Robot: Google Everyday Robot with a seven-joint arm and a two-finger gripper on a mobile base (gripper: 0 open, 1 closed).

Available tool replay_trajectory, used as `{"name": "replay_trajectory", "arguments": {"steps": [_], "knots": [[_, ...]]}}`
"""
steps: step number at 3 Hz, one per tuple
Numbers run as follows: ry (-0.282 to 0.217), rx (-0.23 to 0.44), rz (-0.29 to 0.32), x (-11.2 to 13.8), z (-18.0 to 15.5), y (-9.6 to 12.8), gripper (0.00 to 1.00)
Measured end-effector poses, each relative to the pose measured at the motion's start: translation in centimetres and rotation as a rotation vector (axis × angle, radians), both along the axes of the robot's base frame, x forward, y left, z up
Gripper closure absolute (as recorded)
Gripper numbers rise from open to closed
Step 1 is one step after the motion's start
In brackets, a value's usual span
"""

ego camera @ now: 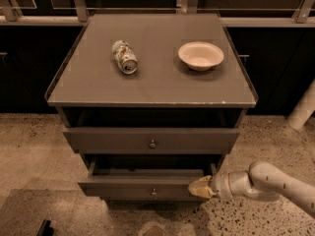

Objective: Close middle drawer

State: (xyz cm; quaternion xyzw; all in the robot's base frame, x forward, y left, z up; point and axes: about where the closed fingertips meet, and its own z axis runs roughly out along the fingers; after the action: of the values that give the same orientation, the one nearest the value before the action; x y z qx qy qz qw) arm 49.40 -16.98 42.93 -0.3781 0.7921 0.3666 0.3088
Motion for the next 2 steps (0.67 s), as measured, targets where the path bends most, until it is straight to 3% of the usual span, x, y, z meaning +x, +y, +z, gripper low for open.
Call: {"name": "replay_trajectory", "arguments": {"steps": [1,2], "knots": [[-0.024,-0.001,0.015,0.9,0.3,0.7,1.00],[-0.081,-0.047,0.004,3.0,0.2,0.8,1.00]]}}
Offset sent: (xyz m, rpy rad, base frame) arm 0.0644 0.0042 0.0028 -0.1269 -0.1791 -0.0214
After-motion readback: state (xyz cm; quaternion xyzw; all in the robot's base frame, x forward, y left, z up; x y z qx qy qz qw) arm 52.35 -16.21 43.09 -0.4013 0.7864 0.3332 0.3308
